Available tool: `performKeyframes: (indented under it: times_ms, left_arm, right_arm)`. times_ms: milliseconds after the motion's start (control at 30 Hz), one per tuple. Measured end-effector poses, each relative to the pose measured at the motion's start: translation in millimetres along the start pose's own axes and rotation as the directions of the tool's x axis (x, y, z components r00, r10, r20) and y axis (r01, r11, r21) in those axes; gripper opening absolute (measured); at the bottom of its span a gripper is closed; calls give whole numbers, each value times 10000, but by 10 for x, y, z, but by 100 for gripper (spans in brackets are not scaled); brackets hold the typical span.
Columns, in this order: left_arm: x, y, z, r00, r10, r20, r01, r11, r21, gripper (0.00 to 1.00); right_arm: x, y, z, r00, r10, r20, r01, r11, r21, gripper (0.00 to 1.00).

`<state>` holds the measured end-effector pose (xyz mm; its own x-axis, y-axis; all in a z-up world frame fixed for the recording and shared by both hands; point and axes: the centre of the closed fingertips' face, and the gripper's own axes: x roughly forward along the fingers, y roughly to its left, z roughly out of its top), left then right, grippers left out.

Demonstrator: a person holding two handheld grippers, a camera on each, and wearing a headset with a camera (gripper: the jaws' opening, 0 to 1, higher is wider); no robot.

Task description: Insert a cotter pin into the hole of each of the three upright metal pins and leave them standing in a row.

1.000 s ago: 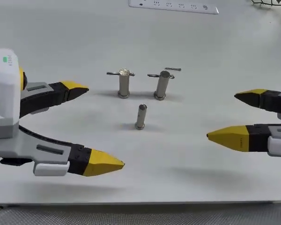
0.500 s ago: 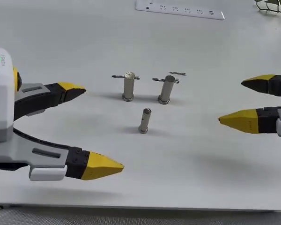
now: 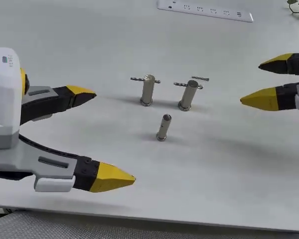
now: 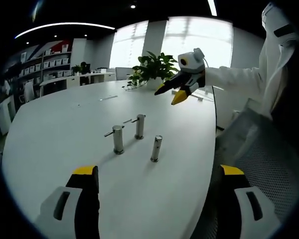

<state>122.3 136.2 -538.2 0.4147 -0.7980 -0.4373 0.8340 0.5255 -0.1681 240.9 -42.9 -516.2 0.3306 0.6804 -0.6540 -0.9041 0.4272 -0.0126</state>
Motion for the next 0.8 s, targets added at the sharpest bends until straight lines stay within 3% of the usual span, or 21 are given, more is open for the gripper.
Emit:
performKeyframes:
  times_ms: [433,567,600,667,800]
  left_arm:
    - [-57,16,2,9995,299,124,-297,9994,-196,99]
    - [-61,2,6,9994,303,150,-299,9993,-225,99]
    - [-56,-7,13,9994,313,157,-309,9992,-235,99]
    - [-47,-23,24,9994,311,163,-307,9992,-251,99]
    - [-36,-40,39,9993,328,189,-323,9991,-279,99]
  right_arm:
    - [246,-224,55,9964,298,-791,-368,9954,-884,40]
    - [347,-215,111,9954,321,-899,-416,9934,-1067,37]
    - [350,-258,80,9949,341,-951,-446,9929,-1106,36]
    - [394,-188,77,9932,411,-1087,-545,9910,-1226,33]
    - [465,-195,58,9902,549,-1282,-722,9884,-1340,29]
